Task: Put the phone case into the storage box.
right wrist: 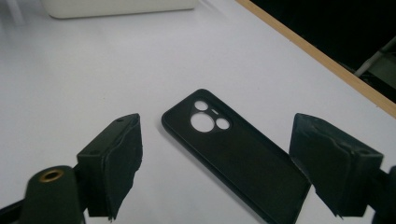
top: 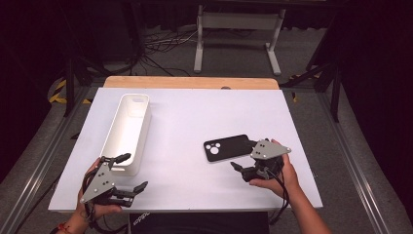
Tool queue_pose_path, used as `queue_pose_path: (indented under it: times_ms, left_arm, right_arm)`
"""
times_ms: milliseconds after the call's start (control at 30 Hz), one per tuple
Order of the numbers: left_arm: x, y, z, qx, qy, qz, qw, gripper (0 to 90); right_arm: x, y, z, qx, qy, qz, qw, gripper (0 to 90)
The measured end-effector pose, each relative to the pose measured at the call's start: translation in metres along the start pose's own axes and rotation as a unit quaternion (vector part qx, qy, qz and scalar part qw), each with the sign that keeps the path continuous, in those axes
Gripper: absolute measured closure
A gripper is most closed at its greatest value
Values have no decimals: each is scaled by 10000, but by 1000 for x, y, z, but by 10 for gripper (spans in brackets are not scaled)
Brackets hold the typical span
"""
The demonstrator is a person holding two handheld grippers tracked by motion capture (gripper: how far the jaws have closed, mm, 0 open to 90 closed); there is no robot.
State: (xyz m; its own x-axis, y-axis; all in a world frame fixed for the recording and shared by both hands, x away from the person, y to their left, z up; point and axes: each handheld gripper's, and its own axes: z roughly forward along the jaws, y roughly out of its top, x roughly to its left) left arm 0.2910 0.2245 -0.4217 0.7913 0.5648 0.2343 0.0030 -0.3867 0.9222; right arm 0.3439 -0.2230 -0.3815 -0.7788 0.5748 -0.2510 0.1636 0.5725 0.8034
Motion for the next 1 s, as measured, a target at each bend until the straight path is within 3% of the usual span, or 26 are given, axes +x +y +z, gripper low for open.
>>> queue_pose_path:
  times_ms: [100, 300, 467, 667, 1000]
  left_arm:
    - [0, 1, 0, 11, -1, 81, 10000, 57]
    - [1, 0, 1, 32, -38, -3, 10000, 57]
    - [1, 0, 2, 58, -37, 66, 10000, 57]
    - [1, 0, 1, 83, -38, 55, 9999, 59]
    - [2, -1, 0, 74, -33, 22, 10000, 59]
  right_arm:
    - [-3, 7, 7, 119, 62, -77, 9999, 184]
    - [-11, 18, 18, 286, 130, -150, 9994, 184]
    - [-18, 28, 25, 402, 149, -190, 9989, 183]
    - [-25, 34, 34, 489, 0, -266, 9984, 183]
    - [-38, 39, 48, 599, -8, -181, 9980, 191]
